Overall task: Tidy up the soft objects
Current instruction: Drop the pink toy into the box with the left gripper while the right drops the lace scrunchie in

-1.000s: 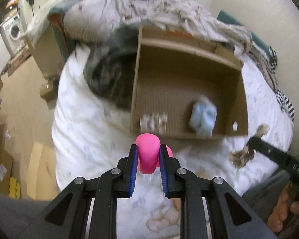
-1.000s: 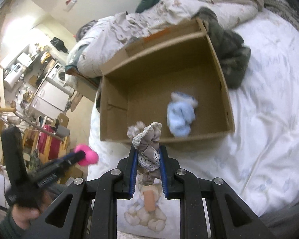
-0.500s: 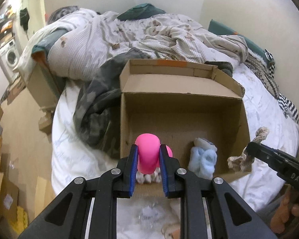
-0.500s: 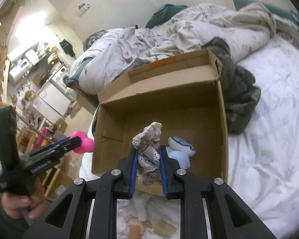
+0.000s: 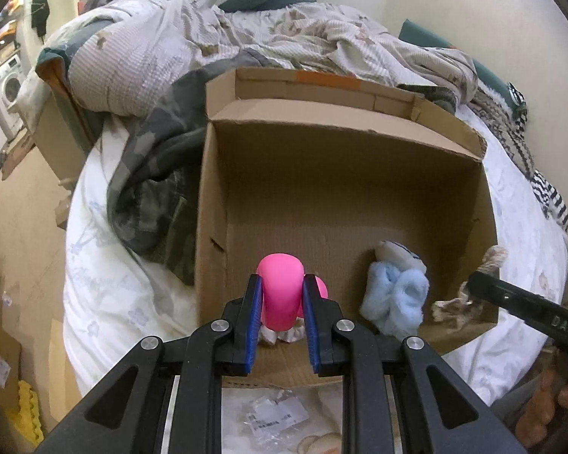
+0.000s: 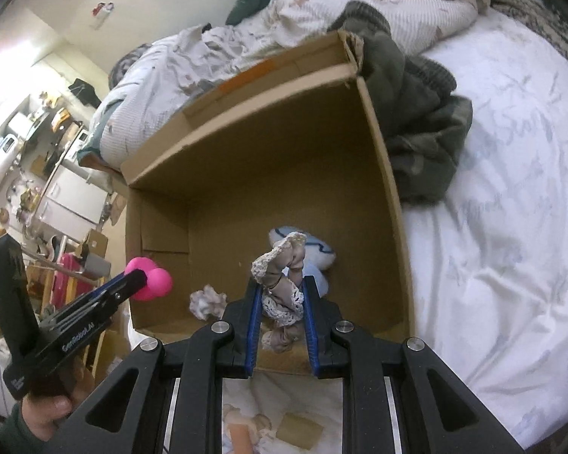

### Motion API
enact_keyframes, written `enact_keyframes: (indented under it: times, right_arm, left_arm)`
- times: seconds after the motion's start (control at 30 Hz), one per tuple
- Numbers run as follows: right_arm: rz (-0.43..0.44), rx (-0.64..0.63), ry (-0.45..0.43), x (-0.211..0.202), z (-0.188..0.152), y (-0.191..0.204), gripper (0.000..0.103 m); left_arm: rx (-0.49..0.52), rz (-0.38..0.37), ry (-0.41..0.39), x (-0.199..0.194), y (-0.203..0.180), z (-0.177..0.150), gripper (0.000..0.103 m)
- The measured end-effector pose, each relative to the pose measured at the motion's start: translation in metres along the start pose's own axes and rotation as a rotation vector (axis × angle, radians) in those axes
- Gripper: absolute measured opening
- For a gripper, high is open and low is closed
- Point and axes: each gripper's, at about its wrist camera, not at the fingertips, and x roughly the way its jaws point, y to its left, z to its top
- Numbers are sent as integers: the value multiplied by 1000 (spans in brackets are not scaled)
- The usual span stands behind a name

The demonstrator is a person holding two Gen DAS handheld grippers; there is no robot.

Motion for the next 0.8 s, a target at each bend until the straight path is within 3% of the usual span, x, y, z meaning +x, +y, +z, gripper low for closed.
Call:
enact_keyframes:
  times: [0.17, 0.27, 0.43, 0.8]
  right_arm:
    - [-6, -28, 0, 4, 1, 6, 22]
    - [-56, -45, -5, 3, 1, 6, 22]
    - [-129, -48, 68, 17, -6, 0, 22]
    - [-151, -43, 67, 21, -6, -3, 22]
  left_arm:
    - [11, -40, 31, 7, -6, -4, 19]
    - [20, -55, 40, 11, -10, -6, 19]
    - [28, -65, 61, 16, -14, -8, 19]
    - [35, -63, 52, 17, -14, -8, 19]
